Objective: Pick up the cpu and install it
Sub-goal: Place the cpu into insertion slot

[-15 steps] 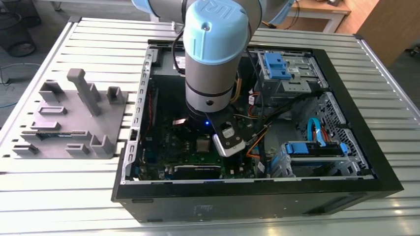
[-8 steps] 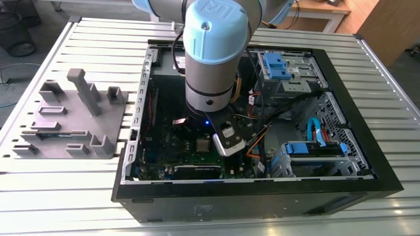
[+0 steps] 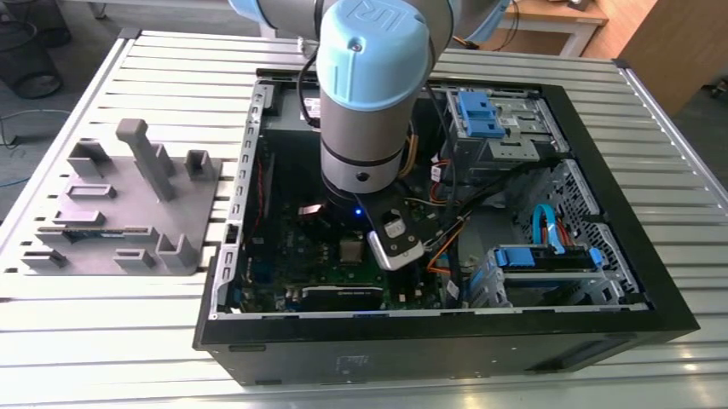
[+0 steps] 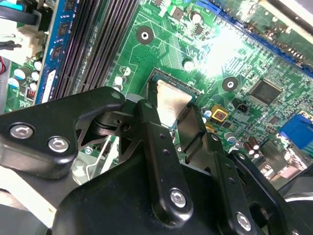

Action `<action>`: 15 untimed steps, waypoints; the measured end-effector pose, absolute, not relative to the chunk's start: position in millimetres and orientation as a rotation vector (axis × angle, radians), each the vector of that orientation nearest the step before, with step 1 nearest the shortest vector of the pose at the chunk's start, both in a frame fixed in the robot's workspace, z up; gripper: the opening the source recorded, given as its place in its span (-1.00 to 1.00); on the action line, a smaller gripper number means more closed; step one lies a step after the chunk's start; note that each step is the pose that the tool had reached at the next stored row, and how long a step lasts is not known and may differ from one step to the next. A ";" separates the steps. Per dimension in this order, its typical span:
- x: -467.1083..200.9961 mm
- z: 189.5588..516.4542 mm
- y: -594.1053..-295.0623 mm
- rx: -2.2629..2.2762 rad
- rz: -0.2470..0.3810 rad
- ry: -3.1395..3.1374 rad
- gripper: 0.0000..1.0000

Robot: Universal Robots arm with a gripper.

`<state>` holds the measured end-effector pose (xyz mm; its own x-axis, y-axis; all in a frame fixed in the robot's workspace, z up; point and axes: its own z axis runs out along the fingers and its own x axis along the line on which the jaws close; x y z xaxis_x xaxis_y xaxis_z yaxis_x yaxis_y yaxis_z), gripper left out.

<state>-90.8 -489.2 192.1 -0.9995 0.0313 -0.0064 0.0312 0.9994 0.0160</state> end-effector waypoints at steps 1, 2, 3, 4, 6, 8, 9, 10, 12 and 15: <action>-90.9 192.1 -489.1 0.049 0.025 3.134 -0.17; -90.9 192.1 -489.1 0.049 0.025 3.135 -0.17; -91.0 192.1 -489.1 0.049 0.025 3.135 -0.17; -91.0 192.1 -489.0 0.049 0.025 3.134 -0.17; -91.0 192.1 -489.1 0.049 0.025 3.135 -0.17; -91.1 192.0 -489.1 0.049 0.025 3.135 -0.17; -91.3 191.9 -489.2 0.049 0.025 3.134 -0.17; -91.7 191.9 -489.2 0.049 0.025 3.134 -0.17; -92.0 191.9 -489.3 0.049 0.025 3.135 -0.17; -92.4 191.9 -489.9 0.050 0.025 3.135 -0.17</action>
